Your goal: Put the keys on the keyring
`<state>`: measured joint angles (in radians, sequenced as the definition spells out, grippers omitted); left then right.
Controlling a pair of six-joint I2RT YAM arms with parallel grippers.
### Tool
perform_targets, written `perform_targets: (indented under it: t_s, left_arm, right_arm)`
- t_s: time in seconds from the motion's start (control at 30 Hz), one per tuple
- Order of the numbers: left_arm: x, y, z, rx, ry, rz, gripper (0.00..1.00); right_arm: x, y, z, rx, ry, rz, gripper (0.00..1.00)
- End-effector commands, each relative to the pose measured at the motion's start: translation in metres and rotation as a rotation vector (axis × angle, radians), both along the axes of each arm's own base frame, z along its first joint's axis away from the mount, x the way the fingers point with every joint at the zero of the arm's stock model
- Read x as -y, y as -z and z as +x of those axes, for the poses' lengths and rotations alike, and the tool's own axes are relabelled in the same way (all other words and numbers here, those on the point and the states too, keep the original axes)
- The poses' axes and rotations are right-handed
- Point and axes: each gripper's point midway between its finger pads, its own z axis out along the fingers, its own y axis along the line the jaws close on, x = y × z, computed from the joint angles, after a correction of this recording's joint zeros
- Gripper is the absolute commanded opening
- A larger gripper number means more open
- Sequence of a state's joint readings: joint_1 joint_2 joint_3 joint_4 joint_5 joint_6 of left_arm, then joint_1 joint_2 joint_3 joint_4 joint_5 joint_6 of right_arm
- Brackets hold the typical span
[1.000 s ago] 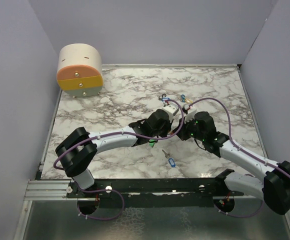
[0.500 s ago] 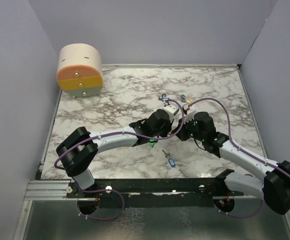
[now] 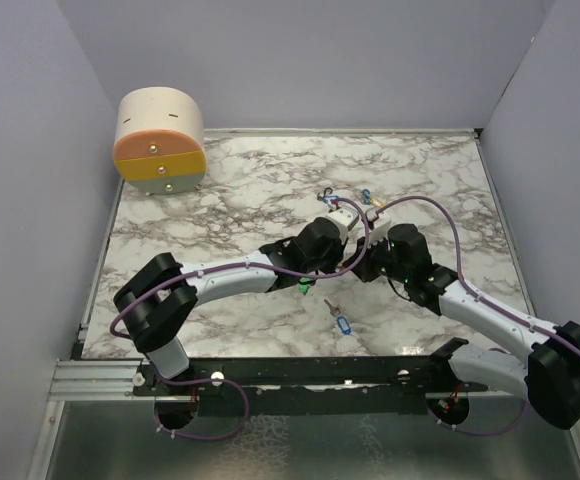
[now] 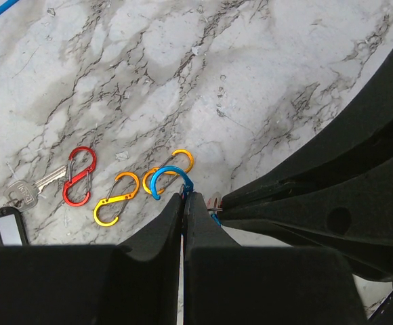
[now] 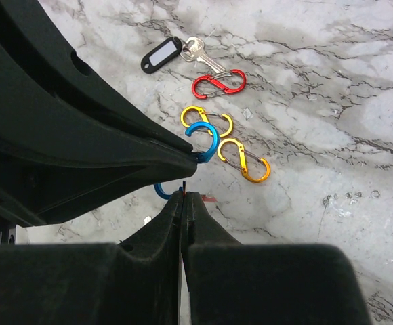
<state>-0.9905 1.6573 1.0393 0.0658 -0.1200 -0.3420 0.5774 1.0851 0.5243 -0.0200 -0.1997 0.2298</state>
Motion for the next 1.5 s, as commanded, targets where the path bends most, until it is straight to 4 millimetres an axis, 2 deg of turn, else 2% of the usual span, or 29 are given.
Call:
perform_targets:
  t_s: [0.0,0.9,0.97,1.13,1.27,1.37,1.47]
  left_arm:
    - [0.015,-0.015,0.002,0.019,0.026,-0.05,0.0]
    - [0.017,-0.021,0.01,0.035,-0.006,-0.053,0.0]
    - [0.017,-0.02,0.011,0.033,-0.013,-0.05,0.06]
    - [0.014,-0.022,0.013,0.036,-0.036,-0.053,0.32]
    - [0.008,-0.026,0.015,0.048,-0.064,-0.055,0.42]
    - [0.002,-0.029,0.016,0.059,-0.086,-0.054,0.44]
    - [-0.008,-0.031,0.019,0.069,-0.131,-0.043,0.51]
  right_arm:
    - [-0.01,-0.014,-0.001,0.051,-0.046,0.04,0.01]
    - [-0.012,-0.015,-0.007,0.057,-0.061,0.044,0.01]
    - [-0.011,-0.015,-0.007,0.059,-0.056,0.045,0.01]
    - [-0.009,-0.016,-0.006,0.062,-0.042,0.042,0.01]
    - [-0.007,-0.016,-0.005,0.064,-0.024,0.038,0.01]
    - [-0.006,-0.017,-0.004,0.066,-0.014,0.037,0.01]
    - [-0.004,-0.017,-0.003,0.067,-0.004,0.036,0.01]
